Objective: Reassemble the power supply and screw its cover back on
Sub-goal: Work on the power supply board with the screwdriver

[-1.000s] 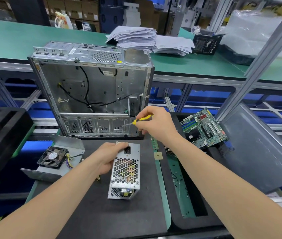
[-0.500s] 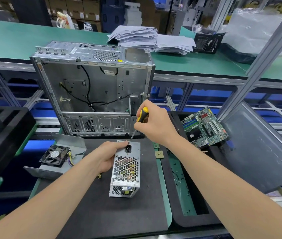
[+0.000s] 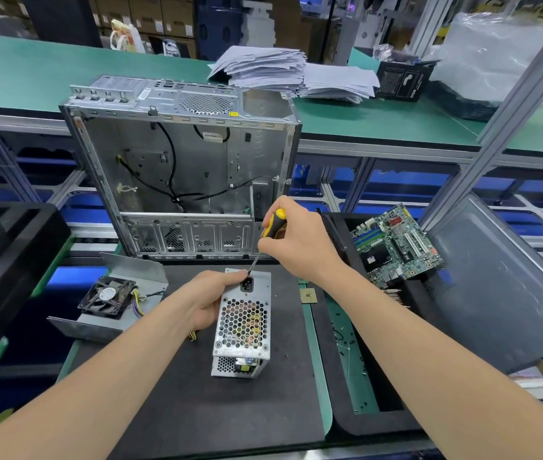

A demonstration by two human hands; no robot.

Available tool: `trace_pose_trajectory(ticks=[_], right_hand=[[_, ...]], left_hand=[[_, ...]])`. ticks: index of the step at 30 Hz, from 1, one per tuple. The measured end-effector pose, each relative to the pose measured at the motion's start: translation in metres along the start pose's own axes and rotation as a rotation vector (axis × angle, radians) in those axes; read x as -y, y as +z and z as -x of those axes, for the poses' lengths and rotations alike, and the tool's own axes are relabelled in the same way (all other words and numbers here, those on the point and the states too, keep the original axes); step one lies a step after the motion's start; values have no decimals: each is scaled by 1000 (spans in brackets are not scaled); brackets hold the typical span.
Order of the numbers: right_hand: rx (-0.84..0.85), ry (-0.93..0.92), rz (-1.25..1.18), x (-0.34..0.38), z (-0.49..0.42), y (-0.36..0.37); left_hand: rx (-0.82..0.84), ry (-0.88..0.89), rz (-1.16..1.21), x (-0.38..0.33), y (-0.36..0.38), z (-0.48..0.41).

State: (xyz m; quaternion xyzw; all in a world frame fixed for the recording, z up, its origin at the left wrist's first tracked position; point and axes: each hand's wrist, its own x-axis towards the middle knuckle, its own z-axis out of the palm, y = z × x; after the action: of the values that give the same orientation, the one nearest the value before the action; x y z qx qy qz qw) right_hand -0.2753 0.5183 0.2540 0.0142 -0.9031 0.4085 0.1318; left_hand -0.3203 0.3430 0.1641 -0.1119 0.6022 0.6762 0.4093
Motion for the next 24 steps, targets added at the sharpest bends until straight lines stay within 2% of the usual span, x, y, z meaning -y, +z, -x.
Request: trace_pose_trajectory(ticks=[14, 24], right_hand=[[-20, 42, -6, -3, -3, -1], [101, 12, 7, -1, -7, -9]], left_hand=[[-4, 13, 17, 0, 2, 4], [7, 12, 15, 0, 2, 3]])
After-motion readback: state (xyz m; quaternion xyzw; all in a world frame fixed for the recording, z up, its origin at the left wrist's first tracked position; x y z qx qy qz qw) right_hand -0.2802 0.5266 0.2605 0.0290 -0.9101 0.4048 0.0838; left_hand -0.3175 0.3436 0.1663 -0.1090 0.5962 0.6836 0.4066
